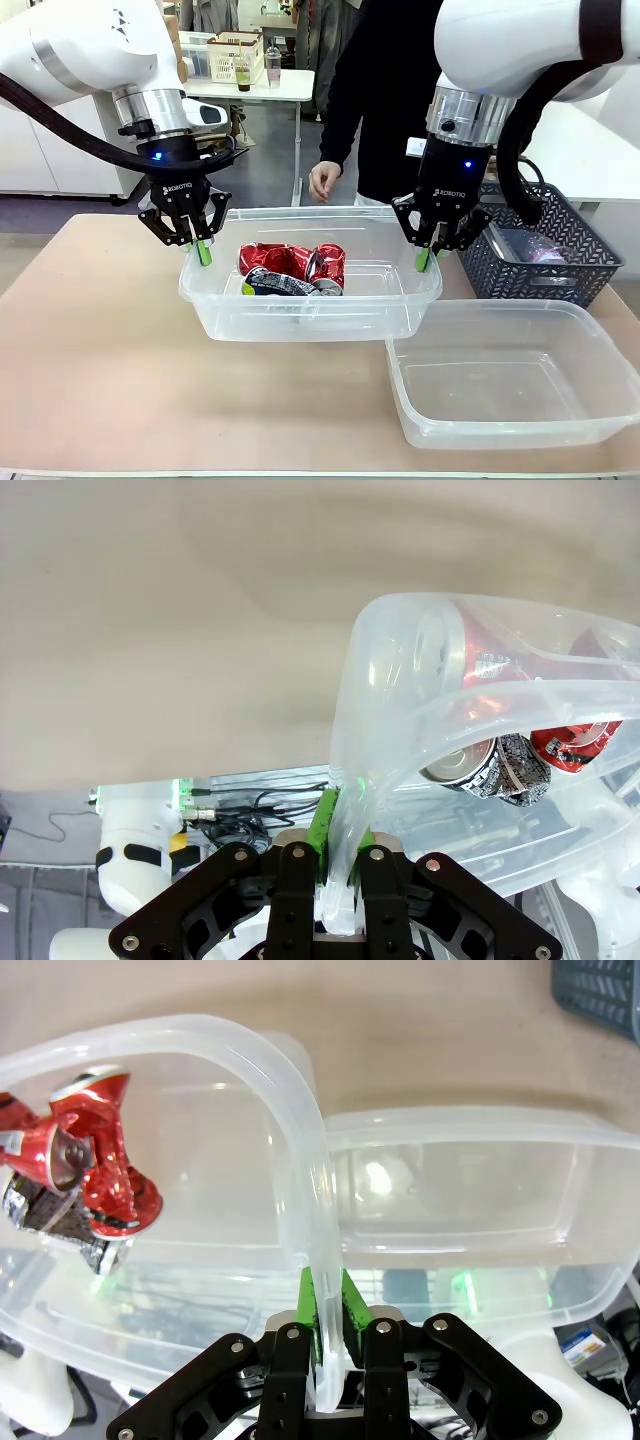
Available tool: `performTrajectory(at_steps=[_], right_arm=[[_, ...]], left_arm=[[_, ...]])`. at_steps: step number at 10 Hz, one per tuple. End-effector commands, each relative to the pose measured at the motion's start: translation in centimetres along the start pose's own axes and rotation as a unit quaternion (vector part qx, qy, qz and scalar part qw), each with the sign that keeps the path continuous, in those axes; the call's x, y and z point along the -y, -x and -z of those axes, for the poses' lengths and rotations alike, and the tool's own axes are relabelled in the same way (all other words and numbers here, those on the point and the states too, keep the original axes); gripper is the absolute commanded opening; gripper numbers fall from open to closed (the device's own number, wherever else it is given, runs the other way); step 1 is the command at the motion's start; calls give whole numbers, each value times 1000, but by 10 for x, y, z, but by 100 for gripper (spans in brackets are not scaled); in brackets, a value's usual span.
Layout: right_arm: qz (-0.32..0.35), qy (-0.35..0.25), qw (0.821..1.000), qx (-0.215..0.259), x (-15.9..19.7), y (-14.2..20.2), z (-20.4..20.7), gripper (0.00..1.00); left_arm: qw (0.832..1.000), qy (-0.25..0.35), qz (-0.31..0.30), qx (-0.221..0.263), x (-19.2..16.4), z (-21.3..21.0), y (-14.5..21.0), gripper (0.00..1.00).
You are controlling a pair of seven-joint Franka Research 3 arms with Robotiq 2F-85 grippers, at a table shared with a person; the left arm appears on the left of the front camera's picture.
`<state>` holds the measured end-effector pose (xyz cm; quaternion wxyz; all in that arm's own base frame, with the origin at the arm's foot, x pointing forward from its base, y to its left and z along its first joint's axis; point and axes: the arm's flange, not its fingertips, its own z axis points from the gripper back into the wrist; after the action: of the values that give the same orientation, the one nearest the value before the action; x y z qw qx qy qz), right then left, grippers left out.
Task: Sort the waste into each basket.
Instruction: Offer the picked Organizing box to the human.
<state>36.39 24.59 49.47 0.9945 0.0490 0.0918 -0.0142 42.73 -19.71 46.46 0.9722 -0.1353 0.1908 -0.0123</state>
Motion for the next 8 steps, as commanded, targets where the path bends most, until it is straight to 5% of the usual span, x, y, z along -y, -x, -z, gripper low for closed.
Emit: performTrajectory(at_steps=[1, 8], right_arm=[[0, -1, 1000, 0, 0, 0, -1, 10], [-16, 0, 1000, -17, -1, -19, -5, 10]], left_arm=[[1000, 0, 0, 3, 0, -2, 1, 7], [1000, -1, -22, 6, 2, -14, -6, 7]])
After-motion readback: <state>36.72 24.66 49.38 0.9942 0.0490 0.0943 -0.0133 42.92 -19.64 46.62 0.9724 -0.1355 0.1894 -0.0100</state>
